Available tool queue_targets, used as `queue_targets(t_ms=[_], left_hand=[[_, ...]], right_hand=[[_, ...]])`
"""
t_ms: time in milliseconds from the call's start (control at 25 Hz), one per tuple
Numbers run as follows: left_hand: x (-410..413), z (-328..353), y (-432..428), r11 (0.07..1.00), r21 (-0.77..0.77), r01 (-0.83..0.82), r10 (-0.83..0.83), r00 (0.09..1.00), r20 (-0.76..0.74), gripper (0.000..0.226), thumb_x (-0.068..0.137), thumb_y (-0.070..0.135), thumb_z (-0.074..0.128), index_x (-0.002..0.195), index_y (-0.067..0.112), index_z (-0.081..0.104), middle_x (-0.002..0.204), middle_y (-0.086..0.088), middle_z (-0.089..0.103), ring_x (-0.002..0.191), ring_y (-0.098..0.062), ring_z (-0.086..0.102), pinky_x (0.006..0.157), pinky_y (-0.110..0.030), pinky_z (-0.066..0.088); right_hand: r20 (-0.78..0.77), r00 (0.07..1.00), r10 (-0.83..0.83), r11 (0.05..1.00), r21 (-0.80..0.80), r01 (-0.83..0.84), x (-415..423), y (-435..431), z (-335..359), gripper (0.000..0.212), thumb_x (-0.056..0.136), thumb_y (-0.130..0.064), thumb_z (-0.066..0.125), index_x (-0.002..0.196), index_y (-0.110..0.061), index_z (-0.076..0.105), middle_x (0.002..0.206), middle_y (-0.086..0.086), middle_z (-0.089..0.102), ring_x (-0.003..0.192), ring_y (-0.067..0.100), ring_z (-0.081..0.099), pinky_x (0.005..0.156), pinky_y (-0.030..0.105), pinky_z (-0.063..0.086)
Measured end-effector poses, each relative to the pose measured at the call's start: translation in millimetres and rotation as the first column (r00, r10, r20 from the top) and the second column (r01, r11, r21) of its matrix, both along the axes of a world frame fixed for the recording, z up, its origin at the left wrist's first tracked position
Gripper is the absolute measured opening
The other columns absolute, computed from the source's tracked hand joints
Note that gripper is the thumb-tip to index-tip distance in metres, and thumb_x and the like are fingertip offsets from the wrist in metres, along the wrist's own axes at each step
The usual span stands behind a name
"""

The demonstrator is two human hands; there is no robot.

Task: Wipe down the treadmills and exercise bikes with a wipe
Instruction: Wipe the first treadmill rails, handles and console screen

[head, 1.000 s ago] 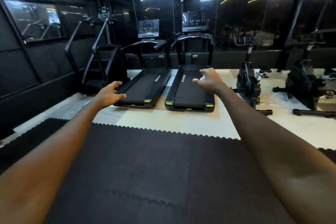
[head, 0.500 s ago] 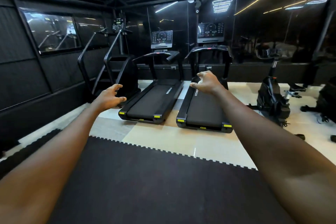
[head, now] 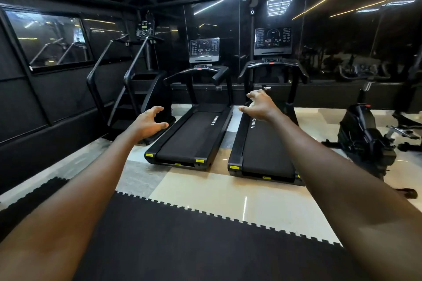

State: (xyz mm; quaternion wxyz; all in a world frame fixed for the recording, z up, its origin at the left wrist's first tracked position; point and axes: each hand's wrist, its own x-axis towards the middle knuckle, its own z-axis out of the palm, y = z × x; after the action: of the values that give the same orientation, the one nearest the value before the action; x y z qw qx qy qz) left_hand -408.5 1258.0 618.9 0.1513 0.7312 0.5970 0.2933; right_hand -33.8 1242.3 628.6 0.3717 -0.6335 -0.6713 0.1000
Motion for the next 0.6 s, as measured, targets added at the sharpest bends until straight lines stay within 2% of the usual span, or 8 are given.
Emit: queue_targets(t_ms=[160, 320, 400, 520, 600], left_hand=[[-9, 6, 110, 1.0, 0.02, -0.007, 0.007, 1.0, -0.018, 0.067, 0.089, 0.027, 0.075, 0.148, 0.023, 0.044, 0.15, -0.007, 0.048, 0.141, -0.02, 0.041, 0.115, -0.037, 0.034], [-13, 15, 227, 0.999, 0.048, -0.025, 0.026, 0.999, -0.029, 0.068, 0.089, 0.026, 0.074, 0.149, 0.021, 0.042, 0.151, -0.007, 0.047, 0.141, -0.021, 0.042, 0.114, -0.036, 0.035], [-13, 20, 285, 0.999, 0.042, -0.026, 0.028, 0.999, -0.036, 0.067, 0.089, 0.027, 0.074, 0.149, 0.021, 0.042, 0.151, -0.007, 0.047, 0.141, -0.02, 0.042, 0.113, -0.035, 0.034], [-21, 27, 368, 0.998, 0.055, -0.025, 0.027, 0.999, -0.028, 0.066, 0.089, 0.027, 0.074, 0.148, 0.022, 0.043, 0.15, -0.007, 0.048, 0.141, -0.02, 0.042, 0.112, -0.034, 0.034], [-31, 27, 418, 0.998, 0.053, -0.028, 0.029, 0.999, -0.029, 0.067, 0.089, 0.027, 0.074, 0.148, 0.023, 0.043, 0.15, -0.007, 0.048, 0.14, -0.02, 0.043, 0.113, -0.035, 0.034]], right_hand=[[0.009, 1.0, 0.016, 1.0, 0.01, -0.017, -3, 112, 0, 0.073, 0.085, -0.037, 0.076, 0.142, -0.003, 0.047, 0.145, 0.009, 0.043, 0.126, 0.021, 0.055, 0.1, 0.024, 0.041], [0.01, 1.0, 0.022, 0.999, 0.037, -0.023, -4, 230, 5, 0.072, 0.084, -0.037, 0.076, 0.141, -0.003, 0.048, 0.143, 0.008, 0.044, 0.122, 0.019, 0.056, 0.105, 0.025, 0.04], [0.019, 1.0, 0.011, 1.0, 0.019, -0.011, -4, 290, 8, 0.073, 0.084, -0.038, 0.076, 0.141, -0.003, 0.048, 0.144, 0.008, 0.044, 0.126, 0.021, 0.054, 0.106, 0.024, 0.039], [0.028, 1.0, -0.003, 1.0, 0.024, 0.003, -8, 377, 15, 0.072, 0.084, -0.038, 0.076, 0.141, -0.004, 0.05, 0.144, 0.009, 0.045, 0.128, 0.022, 0.053, 0.101, 0.019, 0.035], [0.034, 0.999, 0.003, 1.0, 0.025, -0.004, -18, 429, 17, 0.073, 0.083, -0.039, 0.076, 0.14, -0.004, 0.05, 0.143, 0.01, 0.046, 0.128, 0.022, 0.054, 0.106, 0.023, 0.038]])
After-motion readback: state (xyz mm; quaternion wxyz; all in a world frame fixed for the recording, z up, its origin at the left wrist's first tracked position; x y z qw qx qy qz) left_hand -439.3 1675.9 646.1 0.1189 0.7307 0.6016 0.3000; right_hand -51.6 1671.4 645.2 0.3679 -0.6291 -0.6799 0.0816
